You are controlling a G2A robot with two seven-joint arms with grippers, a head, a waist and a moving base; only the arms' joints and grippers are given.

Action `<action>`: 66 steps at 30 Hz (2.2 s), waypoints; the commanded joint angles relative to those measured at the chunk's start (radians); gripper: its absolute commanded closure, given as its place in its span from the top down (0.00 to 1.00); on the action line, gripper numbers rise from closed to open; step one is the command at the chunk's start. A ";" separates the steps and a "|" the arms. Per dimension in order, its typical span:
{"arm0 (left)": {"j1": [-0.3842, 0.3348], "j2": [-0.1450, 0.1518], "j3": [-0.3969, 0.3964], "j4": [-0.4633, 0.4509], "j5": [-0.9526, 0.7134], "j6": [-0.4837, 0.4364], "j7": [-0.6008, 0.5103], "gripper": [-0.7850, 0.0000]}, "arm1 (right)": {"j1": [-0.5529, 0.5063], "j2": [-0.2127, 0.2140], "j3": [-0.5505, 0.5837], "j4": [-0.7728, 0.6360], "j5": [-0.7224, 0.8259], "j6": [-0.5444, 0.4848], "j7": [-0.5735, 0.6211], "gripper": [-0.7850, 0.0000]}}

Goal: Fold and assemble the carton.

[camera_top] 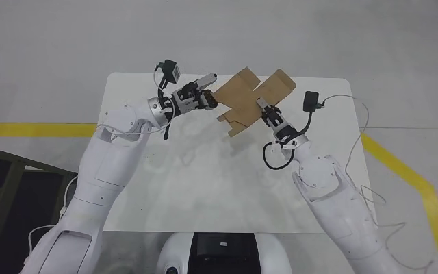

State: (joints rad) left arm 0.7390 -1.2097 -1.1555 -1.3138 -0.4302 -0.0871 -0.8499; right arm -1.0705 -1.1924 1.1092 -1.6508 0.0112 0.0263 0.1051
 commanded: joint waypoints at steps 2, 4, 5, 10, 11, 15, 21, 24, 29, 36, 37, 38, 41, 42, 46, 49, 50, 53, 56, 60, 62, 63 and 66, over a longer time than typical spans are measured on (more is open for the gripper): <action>-0.007 -0.004 0.015 0.015 0.005 0.005 0.004 1.00 | -0.006 -0.003 0.003 -0.010 0.006 -0.001 0.006 0.00; -0.014 -0.006 0.024 0.027 0.006 0.004 0.004 1.00 | -0.010 -0.005 0.004 -0.019 0.006 0.004 0.010 0.00; -0.018 -0.008 0.028 0.033 0.006 0.005 0.003 1.00 | -0.012 -0.006 0.005 -0.024 0.004 0.006 0.012 0.00; -0.028 -0.011 0.039 0.049 0.011 0.001 -0.001 1.00 | -0.021 -0.009 0.011 -0.037 -0.005 0.018 0.020 0.00; -0.028 -0.011 0.039 0.050 0.013 0.001 -0.002 1.00 | -0.022 -0.010 0.012 -0.038 -0.005 0.019 0.021 0.00; -0.029 -0.011 0.041 0.055 0.023 0.005 -0.017 1.00 | -0.025 -0.014 0.017 -0.040 -0.005 0.022 0.025 0.00; -0.026 -0.009 0.042 0.055 0.051 0.015 -0.014 1.00 | -0.027 -0.019 0.020 -0.039 -0.020 0.028 0.023 0.00; -0.023 -0.007 0.041 0.054 0.064 0.029 -0.016 1.00 | -0.027 -0.022 0.022 -0.038 -0.027 0.029 0.021 0.00; -0.023 -0.007 0.044 0.056 0.074 0.045 -0.024 1.00 | -0.028 -0.026 0.026 -0.039 -0.035 0.031 0.024 0.00; -0.029 -0.009 0.055 0.067 0.090 0.059 -0.025 0.80 | -0.031 -0.032 0.031 -0.043 -0.046 0.031 0.029 0.00; -0.029 -0.009 0.056 0.069 0.092 0.061 -0.024 0.76 | -0.031 -0.033 0.033 -0.043 -0.048 0.031 0.030 0.00; -0.029 -0.009 0.057 0.070 0.092 0.062 -0.024 0.75 | -0.032 -0.033 0.033 -0.043 -0.048 0.031 0.031 0.00; -0.030 -0.010 0.059 0.074 0.093 0.063 -0.024 0.70 | -0.033 -0.035 0.036 -0.044 -0.054 0.030 0.034 0.00; -0.030 -0.010 0.059 0.075 0.093 0.064 -0.024 0.68 | -0.034 -0.036 0.037 -0.044 -0.055 0.029 0.035 0.00; -0.031 -0.010 0.060 0.082 0.098 0.069 -0.024 0.67 | -0.035 -0.038 0.041 -0.046 -0.062 0.029 0.041 0.00; -0.032 -0.011 0.061 0.087 0.100 0.076 -0.027 0.67 | -0.038 -0.040 0.043 -0.047 -0.067 0.029 0.043 0.00; -0.033 -0.011 0.061 0.089 0.098 0.077 -0.031 0.67 | -0.038 -0.041 0.045 -0.049 -0.069 0.029 0.043 0.00; -0.035 -0.011 0.062 0.094 0.099 0.078 -0.033 0.64 | -0.041 -0.043 0.048 -0.054 -0.076 0.028 0.043 0.00; -0.037 -0.011 0.061 0.100 0.098 0.082 -0.035 0.54 | -0.044 -0.044 0.051 -0.060 -0.087 0.028 0.045 0.00; -0.039 -0.011 0.059 0.104 0.096 0.083 -0.036 0.45 | -0.047 -0.046 0.053 -0.063 -0.098 0.029 0.048 0.00; -0.040 -0.011 0.058 0.106 0.094 0.084 -0.038 0.44 | -0.048 -0.048 0.053 -0.063 -0.102 0.032 0.049 0.00; -0.040 -0.011 0.058 0.106 0.094 0.084 -0.039 0.45 | -0.048 -0.049 0.053 -0.063 -0.105 0.034 0.050 0.00; -0.041 -0.011 0.057 0.107 0.096 0.085 -0.038 0.46 | -0.048 -0.051 0.052 -0.062 -0.115 0.035 0.049 0.00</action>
State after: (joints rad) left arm 0.6984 -1.2211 -1.0985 -1.2069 -0.3358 -0.0023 -0.8879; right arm -1.1180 -1.2424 1.1616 -1.7136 -0.1018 0.0614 0.1545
